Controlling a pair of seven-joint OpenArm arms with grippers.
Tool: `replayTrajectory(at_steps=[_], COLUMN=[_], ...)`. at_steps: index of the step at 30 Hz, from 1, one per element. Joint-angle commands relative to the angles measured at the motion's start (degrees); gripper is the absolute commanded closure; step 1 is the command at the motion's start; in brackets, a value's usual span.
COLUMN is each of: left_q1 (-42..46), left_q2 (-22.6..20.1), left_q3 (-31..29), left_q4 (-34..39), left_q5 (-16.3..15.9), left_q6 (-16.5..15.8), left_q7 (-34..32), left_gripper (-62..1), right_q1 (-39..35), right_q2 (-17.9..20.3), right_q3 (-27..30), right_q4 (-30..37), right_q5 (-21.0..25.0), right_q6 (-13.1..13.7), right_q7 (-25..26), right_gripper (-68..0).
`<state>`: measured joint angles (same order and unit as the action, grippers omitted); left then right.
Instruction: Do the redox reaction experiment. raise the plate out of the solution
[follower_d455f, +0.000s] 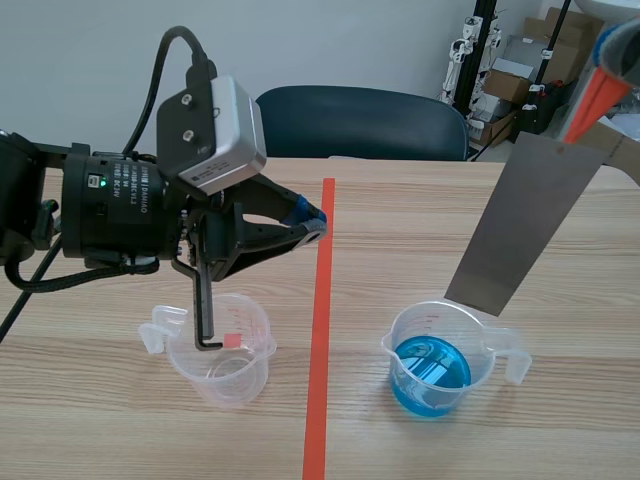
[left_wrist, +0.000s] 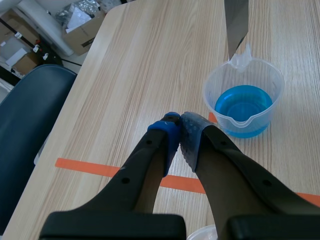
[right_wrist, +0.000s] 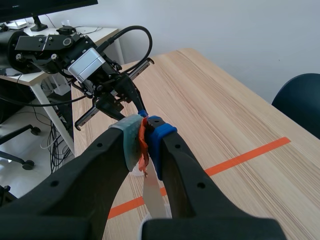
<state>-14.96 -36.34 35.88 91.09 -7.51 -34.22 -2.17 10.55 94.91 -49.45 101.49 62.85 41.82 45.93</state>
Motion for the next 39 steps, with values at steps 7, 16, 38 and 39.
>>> replayTrajectory(at_steps=[7,16,38,39], left_q1=[-0.6,-0.6,-0.6,-0.6], left_q2=[0.3,0.3,0.5,0.5], left_q3=[-0.4,-0.4,-0.4,-0.4], left_q4=[0.7,0.7,0.7,0.7], left_q5=[-0.6,-0.6,-0.6,-0.6], left_q6=[0.2,0.2,0.2,0.2], left_q7=[-1.0,-1.0,-1.0,-1.0], left_gripper=[-2.5,-2.5,-2.5,-2.5], right_q1=[0.7,0.7,0.7,0.7], right_q2=[0.7,0.7,0.7,0.7], right_q3=[0.7,0.7,0.7,0.7], right_q4=[0.3,0.3,0.3,0.3], right_q5=[0.8,0.8,0.9,0.9], right_q6=[0.9,0.9,0.9,0.9], right_q7=[0.5,0.5,2.0,2.1], right_gripper=[-0.4,-0.4,-0.4,-0.4])
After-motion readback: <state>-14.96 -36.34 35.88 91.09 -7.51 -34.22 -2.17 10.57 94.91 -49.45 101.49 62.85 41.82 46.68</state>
